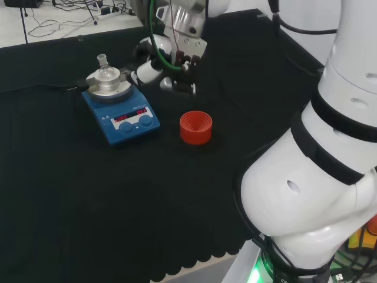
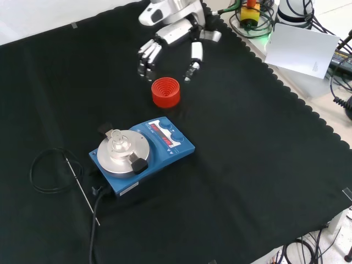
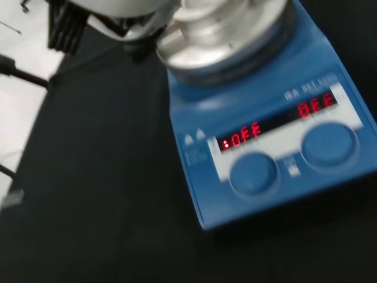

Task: Turn on the heater.

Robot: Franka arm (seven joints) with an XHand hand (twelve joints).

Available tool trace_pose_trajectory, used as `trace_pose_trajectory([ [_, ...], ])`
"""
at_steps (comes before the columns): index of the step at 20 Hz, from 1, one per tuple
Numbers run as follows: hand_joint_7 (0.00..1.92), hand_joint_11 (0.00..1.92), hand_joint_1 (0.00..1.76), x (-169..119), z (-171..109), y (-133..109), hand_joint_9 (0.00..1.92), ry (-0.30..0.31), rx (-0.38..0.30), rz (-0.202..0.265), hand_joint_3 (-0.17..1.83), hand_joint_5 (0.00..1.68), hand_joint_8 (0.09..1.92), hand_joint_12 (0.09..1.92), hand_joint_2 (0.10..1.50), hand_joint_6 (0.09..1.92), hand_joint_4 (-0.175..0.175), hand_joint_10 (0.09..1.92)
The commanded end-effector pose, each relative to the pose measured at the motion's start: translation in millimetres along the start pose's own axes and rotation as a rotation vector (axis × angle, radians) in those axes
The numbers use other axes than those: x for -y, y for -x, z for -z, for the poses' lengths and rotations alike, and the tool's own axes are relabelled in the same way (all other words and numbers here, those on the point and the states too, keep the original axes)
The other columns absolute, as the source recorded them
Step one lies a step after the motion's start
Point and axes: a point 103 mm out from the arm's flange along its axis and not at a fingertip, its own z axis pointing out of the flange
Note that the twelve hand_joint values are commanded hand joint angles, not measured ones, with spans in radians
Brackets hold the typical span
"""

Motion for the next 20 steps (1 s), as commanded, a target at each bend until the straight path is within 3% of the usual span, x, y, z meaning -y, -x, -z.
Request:
trace_pose_trajectory([
  [1,0.54,0.35,0.91,35,-26,4,0.74,-0.133,0.102,-0.027,0.67,0.38,0.77,1.36,0.63,0.33,-0.054,0.68],
  [4,0.76,0.54,0.92,37,-35,9,0.95,-0.185,0.176,-0.026,0.69,0.39,0.81,1.29,0.62,0.3,-0.06,0.66],
  [8,1.04,0.88,0.95,33,-42,14,1.24,-0.262,0.213,-0.044,0.7,0.4,0.9,1.14,0.63,0.27,-0.077,0.71],
  [13,1.21,1.12,0.97,25,-51,12,1.44,-0.317,0.228,-0.041,0.69,0.41,0.97,1.0,0.66,0.23,-0.092,0.73],
  [16,1.4,1.38,1.02,21,-55,13,1.56,-0.352,0.233,-0.039,0.67,0.41,1.1,0.96,0.72,0.23,-0.097,0.98],
  [20,1.48,1.49,1.12,16,-62,12,1.58,-0.423,0.273,-0.025,0.67,0.39,1.24,1.0,0.77,0.25,-0.081,1.23],
])
